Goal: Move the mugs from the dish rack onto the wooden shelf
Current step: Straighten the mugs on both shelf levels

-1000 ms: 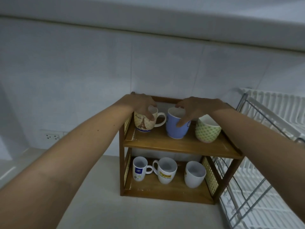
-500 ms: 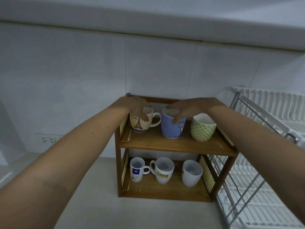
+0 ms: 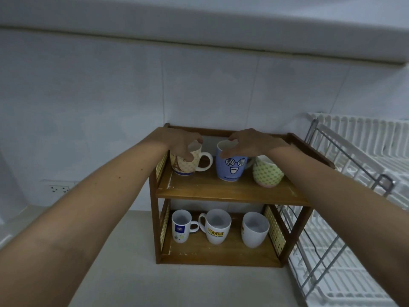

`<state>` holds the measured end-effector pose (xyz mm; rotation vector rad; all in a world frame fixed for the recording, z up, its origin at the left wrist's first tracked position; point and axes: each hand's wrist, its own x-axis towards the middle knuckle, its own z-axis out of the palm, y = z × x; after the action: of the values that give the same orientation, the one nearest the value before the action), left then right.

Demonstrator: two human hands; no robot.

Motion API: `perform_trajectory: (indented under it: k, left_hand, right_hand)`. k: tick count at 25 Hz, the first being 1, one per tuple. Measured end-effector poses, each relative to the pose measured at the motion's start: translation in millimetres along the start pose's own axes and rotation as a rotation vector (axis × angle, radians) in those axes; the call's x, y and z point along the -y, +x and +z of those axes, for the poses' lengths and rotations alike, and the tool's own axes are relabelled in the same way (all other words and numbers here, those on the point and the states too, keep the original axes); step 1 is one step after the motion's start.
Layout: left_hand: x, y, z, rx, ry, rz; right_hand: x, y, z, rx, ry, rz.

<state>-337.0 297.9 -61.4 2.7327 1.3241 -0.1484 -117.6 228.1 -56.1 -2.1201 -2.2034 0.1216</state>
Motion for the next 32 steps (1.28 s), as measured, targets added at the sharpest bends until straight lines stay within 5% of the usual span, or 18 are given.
perform_trajectory:
  k: [8,14,19,25,29,32]
  left_hand:
    - [-9.1,-1.7,-2.0,-0.027,-0.088,-0.007]
    - [-58.7,13.0,1.2,-0.267,-0.117,0.139]
    - [-93.5,29.6,14.5,-0.232,-0.081,0.0]
    - [-91.0,34.9,18.8,-0.244,-0.103,0.075]
    - [-86.8,34.8,18.5,-0.208,-0.118,0.113]
    - [-86.1,36.9,19.1,-0.208,-0.123,0.115]
  right_hand:
    - [-13.4,-17.7,-15.2,0.024,0.159,-0.013]
    - [-56.7,-37.4,-34.9,0.301,-0.124,0.163]
    - [-61.7,-46.7,-28.0,0.198,-0.17,0.204]
    - [-60.6,-52.5,-13.3,0.043,-0.248,0.391]
    - [-68.0,-51.7,-31.8,0.312,-0.003,0.298]
    - [-76.0,-49.3,-35.1,0.348,-0.156,0.175]
